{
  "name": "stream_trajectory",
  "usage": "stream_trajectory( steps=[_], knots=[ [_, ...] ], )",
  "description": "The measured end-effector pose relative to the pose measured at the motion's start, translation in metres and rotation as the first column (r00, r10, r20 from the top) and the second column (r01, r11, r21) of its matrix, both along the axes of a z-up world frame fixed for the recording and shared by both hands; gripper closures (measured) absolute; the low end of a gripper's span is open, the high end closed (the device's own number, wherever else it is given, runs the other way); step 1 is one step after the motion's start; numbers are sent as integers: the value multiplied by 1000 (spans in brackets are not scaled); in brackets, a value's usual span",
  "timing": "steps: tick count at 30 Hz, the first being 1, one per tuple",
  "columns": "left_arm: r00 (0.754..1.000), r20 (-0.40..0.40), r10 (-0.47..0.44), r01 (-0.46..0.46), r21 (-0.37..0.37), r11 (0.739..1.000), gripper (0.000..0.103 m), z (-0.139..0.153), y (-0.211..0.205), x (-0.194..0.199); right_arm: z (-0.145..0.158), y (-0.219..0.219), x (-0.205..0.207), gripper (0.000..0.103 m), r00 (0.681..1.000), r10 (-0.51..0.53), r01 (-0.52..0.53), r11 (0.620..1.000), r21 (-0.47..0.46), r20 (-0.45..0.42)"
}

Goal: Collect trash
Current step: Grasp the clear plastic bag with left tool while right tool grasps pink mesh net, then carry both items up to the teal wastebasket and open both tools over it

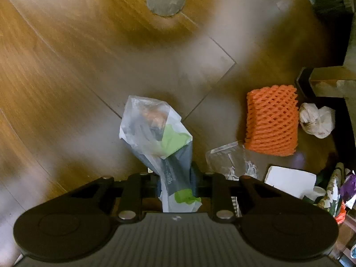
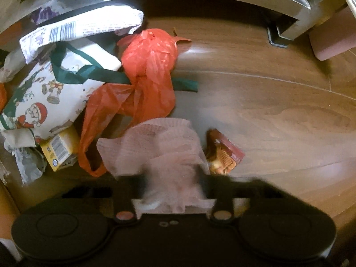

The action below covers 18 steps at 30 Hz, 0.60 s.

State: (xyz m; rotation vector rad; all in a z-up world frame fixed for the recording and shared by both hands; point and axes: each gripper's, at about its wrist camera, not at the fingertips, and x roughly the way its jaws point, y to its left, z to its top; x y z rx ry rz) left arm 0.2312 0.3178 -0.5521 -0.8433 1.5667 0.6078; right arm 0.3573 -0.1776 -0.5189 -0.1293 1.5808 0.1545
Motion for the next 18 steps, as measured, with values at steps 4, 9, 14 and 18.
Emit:
stream_trajectory(
  steps=[4, 9, 14, 18],
  knots=[
    [1000, 6, -28, 28, 12, 1000, 83, 9, -1, -1, 11, 2, -4, 83, 999, 46, -46, 999, 1, 12],
    [997, 25, -73, 72, 34, 997, 84, 41, -1, -14, 50, 4, -7, 87, 996, 81, -81, 997, 14, 31],
    [995, 64, -77, 74, 39, 996, 84, 69, -1, -29, 93, 9, -15, 88, 989, 127, -128, 992, 14, 70],
    [988, 107, -113, 107, 62, 992, 84, 109, -5, -41, 136, 14, -24, 88, 982, 144, -148, 989, 23, 122]
  ],
)
